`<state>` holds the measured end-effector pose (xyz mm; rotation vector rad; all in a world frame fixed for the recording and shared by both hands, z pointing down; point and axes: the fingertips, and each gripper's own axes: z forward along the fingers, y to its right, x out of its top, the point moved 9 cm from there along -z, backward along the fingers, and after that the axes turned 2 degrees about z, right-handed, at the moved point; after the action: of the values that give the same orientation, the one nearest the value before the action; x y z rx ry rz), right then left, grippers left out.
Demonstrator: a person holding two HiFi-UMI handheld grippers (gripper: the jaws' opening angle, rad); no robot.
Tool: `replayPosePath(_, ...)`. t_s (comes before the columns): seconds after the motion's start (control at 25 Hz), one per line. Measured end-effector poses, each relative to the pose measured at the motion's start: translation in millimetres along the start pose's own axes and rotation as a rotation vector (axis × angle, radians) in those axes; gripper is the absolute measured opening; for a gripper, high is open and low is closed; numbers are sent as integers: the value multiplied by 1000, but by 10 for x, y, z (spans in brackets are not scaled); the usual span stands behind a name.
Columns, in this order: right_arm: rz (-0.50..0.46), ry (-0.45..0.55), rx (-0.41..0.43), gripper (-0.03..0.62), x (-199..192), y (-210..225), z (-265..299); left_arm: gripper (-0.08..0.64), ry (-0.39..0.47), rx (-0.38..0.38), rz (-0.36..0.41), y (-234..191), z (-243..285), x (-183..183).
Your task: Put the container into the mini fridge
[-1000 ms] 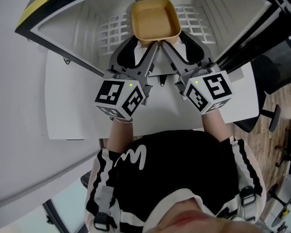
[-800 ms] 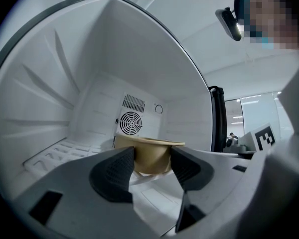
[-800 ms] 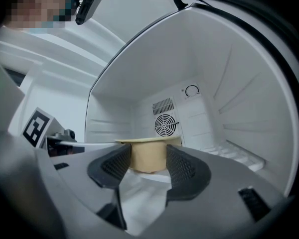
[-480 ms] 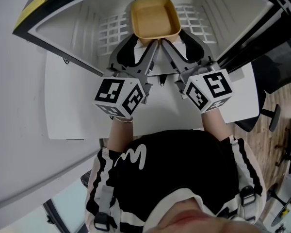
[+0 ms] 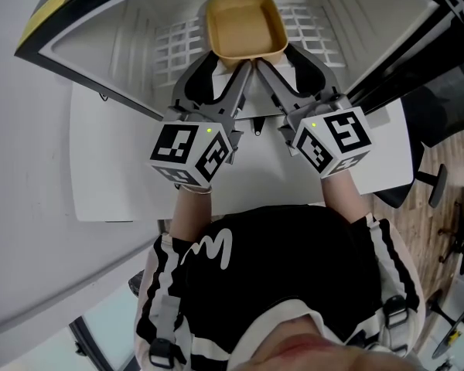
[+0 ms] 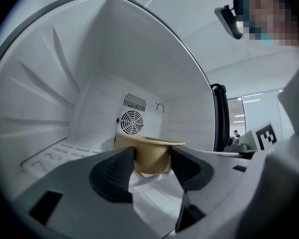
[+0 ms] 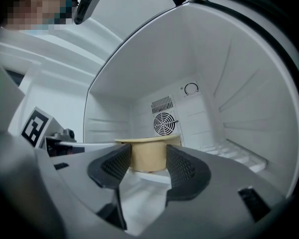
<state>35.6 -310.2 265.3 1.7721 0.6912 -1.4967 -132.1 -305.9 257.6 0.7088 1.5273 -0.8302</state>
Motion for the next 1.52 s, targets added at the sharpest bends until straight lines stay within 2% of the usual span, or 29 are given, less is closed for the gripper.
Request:
replayPosePath(0.88, -12, -3, -25, 230, -60, -23, 6, 235, -20, 26, 44, 16, 3, -46)
replayPosePath(1.52, -29, 14, -14, 232, -48, -38, -19, 235, -20, 51, 111, 57, -19, -44)
